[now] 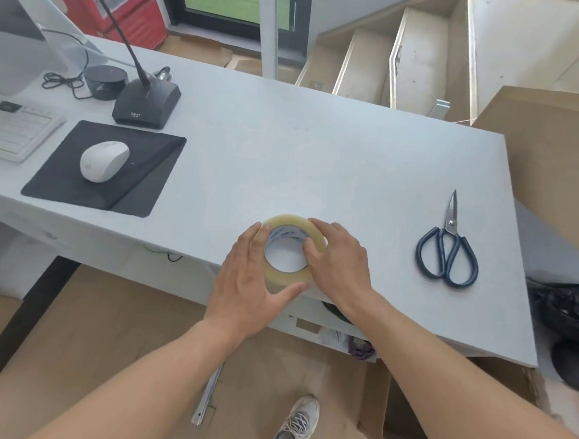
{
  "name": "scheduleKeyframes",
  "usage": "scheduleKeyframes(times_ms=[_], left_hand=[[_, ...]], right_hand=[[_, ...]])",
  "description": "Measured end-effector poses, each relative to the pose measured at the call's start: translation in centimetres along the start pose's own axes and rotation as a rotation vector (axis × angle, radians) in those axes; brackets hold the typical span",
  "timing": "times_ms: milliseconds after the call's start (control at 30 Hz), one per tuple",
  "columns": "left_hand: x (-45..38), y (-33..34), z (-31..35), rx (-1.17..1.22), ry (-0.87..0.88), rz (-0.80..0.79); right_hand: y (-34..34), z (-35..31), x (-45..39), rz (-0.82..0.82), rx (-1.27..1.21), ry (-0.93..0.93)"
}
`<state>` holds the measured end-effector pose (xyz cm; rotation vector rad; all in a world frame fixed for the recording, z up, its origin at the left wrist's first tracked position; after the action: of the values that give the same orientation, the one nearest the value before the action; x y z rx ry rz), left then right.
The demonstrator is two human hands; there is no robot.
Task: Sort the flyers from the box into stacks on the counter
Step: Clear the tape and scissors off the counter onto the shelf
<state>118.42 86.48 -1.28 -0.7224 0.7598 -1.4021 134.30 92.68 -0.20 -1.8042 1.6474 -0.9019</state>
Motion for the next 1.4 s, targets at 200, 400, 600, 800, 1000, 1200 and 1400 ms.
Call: scheduleKeyframes(times_ms=[200,400,600,800,1000,1200,1400], left_hand=[[6.2,-1.7,-2.6,0.051,0.033,0.005],[13.2,-2.9,-6.5,0.073,0.081,-0.039],[17.0,1.3,-10.1,0.050,0.032,-0.179],[14.5,9.2,-10.8,0.003,0.103,-0.359],[8.8,18.4,-11.5,-0.120,0.195,-0.391],[1.6,22.5,-12.5,-0.334,0.233,-0.370],[-0.7,23.5,-13.4,-0.487,0.241,-0.346]], right_hand=[[1.6,-2.1,6.3,0.004,-0.006,-0.034],[5.2,-3.3,14.1,-0.031,0.007,-0.087],[10.5,0.1,18.2,-0.102,0.186,-0.032],[14.1,9.7,16.1,-0.040,-0.128,0.356],[17.1,18.3,9.3,0.112,-0.172,0.436],[18.4,20.1,0.9,0.264,-0.129,0.352],[18.2,20.5,-4.9,0.356,-0.156,0.449]])
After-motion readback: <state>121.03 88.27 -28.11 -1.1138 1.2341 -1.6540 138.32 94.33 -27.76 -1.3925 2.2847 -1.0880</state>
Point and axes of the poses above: each hand's wrist, its own x-axis away from the middle knuckle, its own y-axis out of the palm, z = x × y, the point moved 3 cm from there along -x, towards the middle knuckle
